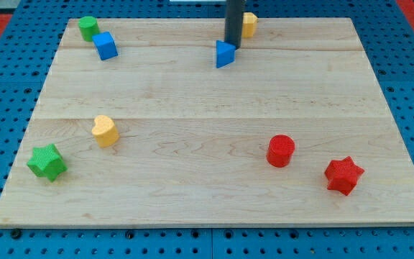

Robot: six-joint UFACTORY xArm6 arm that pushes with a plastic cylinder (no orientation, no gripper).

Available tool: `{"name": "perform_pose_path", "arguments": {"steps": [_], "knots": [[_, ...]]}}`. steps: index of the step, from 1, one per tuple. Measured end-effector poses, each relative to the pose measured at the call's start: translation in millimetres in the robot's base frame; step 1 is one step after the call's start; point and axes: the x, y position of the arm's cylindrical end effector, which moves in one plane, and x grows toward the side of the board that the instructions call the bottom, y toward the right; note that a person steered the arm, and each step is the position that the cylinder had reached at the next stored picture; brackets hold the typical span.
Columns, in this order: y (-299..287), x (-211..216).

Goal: Place the blue cube close to the triangle

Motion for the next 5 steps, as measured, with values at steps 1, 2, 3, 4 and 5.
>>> {"name": "perform_pose_path", "arguments": {"steps": [1, 2, 3, 4, 5], "knots": [[-1, 28], [-57, 8], [-108, -31], [-170, -40], [-211, -50]]}}
